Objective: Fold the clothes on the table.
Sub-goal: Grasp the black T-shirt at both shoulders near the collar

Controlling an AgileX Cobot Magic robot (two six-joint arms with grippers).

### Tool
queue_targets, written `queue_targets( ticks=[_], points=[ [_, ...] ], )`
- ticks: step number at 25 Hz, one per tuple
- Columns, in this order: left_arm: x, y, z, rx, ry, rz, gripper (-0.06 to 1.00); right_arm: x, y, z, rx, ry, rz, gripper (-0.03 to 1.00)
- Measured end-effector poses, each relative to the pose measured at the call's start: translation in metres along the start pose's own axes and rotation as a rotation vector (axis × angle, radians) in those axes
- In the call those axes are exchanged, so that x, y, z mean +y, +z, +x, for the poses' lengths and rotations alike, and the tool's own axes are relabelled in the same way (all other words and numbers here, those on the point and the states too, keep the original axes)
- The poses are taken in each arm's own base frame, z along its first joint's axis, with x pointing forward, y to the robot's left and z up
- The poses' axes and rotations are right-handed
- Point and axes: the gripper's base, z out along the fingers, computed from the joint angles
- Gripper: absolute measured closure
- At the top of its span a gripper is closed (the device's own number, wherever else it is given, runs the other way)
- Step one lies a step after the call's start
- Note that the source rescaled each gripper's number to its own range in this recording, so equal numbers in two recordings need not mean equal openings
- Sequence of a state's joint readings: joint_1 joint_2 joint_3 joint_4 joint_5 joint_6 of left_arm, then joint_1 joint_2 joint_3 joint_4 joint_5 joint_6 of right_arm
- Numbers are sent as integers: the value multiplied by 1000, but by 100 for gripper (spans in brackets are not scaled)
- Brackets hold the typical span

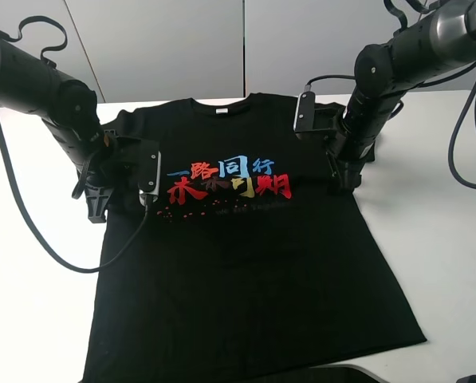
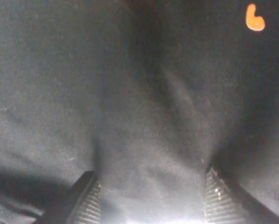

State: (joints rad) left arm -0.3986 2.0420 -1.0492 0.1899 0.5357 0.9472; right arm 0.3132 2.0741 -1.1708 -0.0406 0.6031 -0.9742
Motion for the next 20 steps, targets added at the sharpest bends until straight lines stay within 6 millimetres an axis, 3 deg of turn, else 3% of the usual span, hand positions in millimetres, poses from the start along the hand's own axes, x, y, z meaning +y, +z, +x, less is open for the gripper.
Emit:
queue_targets(
  ticks=[8, 13, 15, 20],
  points=[
    [1, 4, 0, 23, 7, 19, 30, 1, 1, -1, -11, 21, -9, 24],
    [-2, 5, -1, 42, 6, 51, 50, 1, 1, -1, -12, 23, -10, 24],
    [-3, 5, -1, 41, -1, 59, 53, 1, 1, -1, -12, 23, -10, 24],
    [-1, 5, -2, 28, -5, 44, 34, 1, 1, -1, -12, 23, -10, 24]
  ],
)
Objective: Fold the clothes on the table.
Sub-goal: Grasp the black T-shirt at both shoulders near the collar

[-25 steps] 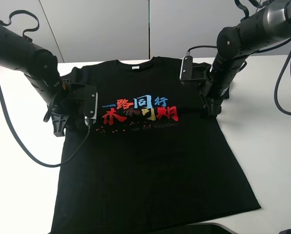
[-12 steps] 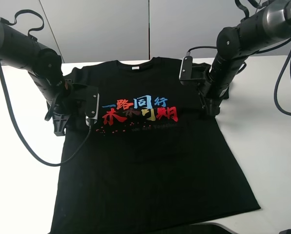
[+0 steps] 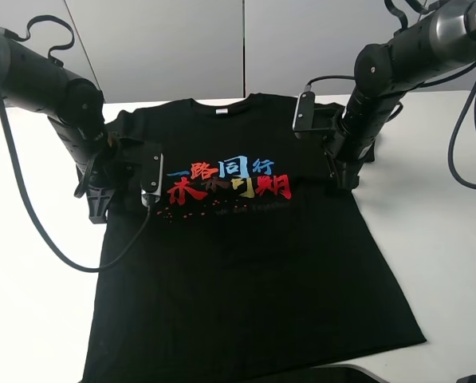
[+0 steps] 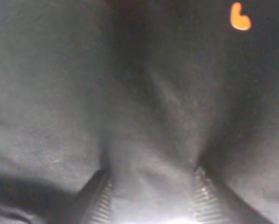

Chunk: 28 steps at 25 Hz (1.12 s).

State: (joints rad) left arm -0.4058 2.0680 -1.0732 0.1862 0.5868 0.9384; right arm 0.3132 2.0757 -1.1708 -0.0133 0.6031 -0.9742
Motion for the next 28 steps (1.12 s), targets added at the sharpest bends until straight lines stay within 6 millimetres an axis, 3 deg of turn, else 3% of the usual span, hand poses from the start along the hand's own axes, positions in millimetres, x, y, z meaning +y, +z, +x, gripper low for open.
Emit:
queue_targets(
  ticks=[5, 10, 18, 21, 23, 28],
  points=[
    [1, 0, 1, -1, 0, -3, 31, 0, 0, 0, -3, 5, -2, 24],
    [-1, 5, 1, 13, -4, 28, 47, 0, 0, 0, -3, 4, -2, 24],
    [0, 11, 0, 32, -5, 57, 51, 0, 0, -1, -6, 10, -4, 24],
    [-2, 11, 0, 43, 1, 71, 69, 0, 0, -1, -6, 10, -4, 24],
    [-4, 12, -1, 52, 1, 84, 88, 1, 0, -1, -10, 17, -7, 24],
    [-5, 11, -1, 59, -1, 87, 94, 1, 0, -1, -12, 21, -8, 24]
  ],
)
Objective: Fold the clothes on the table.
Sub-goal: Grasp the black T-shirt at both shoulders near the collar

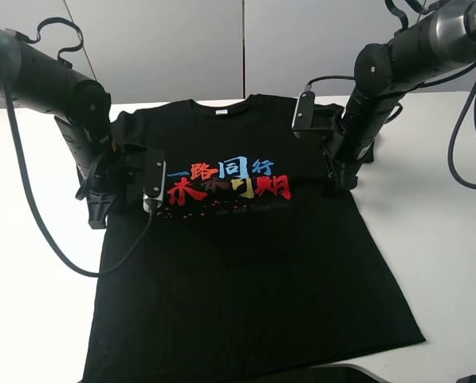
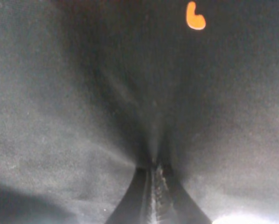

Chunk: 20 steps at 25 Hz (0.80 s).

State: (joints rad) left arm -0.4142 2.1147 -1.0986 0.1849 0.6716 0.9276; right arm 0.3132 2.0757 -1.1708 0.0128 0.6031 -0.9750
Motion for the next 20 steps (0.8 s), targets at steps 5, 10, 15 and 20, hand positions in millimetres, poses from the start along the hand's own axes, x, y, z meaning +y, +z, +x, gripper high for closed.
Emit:
queue_targets(
  ticks=[5, 10, 15, 20],
  points=[
    [0, 0, 0, 1, -3, -1, 94, 0, 0, 0, -1, 1, 0, 24],
    [0, 0, 0, 13, 15, -11, 90, 0, 0, 0, -1, 1, 0, 24],
    [4, 0, 0, 24, 16, -52, 62, 0, 0, 0, -1, 1, 0, 24],
    [6, -1, 1, 33, 41, -81, 43, 1, 2, 0, 5, -1, -9, 24]
  ],
)
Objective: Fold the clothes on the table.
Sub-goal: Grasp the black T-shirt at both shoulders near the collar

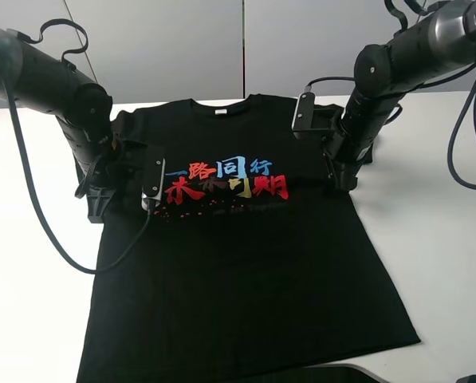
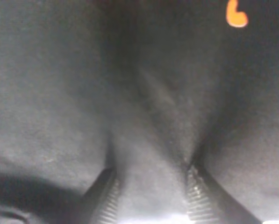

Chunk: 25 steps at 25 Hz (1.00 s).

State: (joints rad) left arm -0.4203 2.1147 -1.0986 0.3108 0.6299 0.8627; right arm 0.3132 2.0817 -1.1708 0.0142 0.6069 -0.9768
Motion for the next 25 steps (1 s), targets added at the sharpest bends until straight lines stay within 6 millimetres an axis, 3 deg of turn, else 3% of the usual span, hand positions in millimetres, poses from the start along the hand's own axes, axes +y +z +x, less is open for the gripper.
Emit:
queue_targets(
  ticks=[3, 10, 25],
  points=[
    [0, 0, 0, 4, 9, -5, 42, 1, 2, 1, 8, 4, -16, 34],
    [1, 1, 1, 16, 28, -14, 42, 3, 5, -1, 2, 14, -27, 92],
    [2, -7, 6, -12, 13, -63, 41, 2, 6, -2, -2, 36, -20, 95]
  ],
)
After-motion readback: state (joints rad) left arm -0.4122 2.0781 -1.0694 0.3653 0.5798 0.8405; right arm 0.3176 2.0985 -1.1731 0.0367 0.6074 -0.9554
